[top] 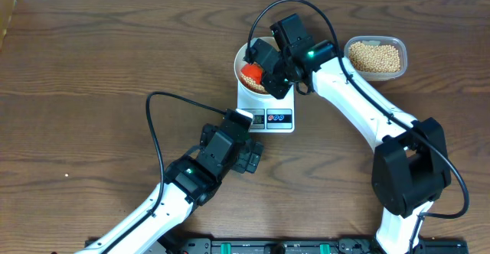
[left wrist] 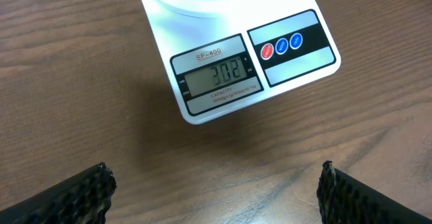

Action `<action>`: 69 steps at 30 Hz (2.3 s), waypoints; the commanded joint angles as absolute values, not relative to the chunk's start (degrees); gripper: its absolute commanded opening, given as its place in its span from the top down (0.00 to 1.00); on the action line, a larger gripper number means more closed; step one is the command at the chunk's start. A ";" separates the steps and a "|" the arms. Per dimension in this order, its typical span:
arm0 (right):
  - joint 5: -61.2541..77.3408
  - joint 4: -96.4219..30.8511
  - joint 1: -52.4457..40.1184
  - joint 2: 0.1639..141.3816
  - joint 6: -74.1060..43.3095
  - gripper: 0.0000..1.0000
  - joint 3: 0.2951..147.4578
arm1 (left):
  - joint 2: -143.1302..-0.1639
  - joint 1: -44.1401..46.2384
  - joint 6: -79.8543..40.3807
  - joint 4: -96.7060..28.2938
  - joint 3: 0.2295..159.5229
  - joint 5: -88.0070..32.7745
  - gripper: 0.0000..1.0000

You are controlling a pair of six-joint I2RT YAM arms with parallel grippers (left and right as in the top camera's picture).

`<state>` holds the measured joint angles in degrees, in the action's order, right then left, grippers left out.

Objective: Scoop item into bowl and weigh 50g on scale

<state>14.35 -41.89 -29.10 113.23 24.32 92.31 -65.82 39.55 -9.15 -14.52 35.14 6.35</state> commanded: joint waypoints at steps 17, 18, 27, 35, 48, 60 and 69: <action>34.33 -40.42 -18.94 113.47 15.20 0.99 93.76 | -65.47 39.68 -8.84 -14.48 34.72 6.48 0.02; 34.41 -40.40 -18.57 113.27 15.20 0.99 93.78 | -65.47 39.68 -8.84 -14.48 34.72 6.48 0.02; 35.11 -39.16 -16.84 110.52 14.74 0.99 93.89 | -65.47 39.68 -8.84 -14.48 34.72 6.48 0.02; 35.18 -39.13 -16.43 109.30 13.72 0.99 93.97 | -65.47 39.68 -8.86 -14.48 34.72 6.48 0.02; 31.90 -39.29 -16.86 109.38 13.87 0.99 93.95 | -65.47 39.68 -8.84 -14.48 34.72 6.48 0.02; 24.05 -38.94 -20.97 111.74 15.49 0.99 93.62 | -65.47 39.68 -8.86 -14.48 34.72 6.48 0.02; 18.33 -37.65 -22.37 114.04 15.49 0.99 93.62 | -65.47 39.68 -8.84 -14.48 34.72 6.48 0.02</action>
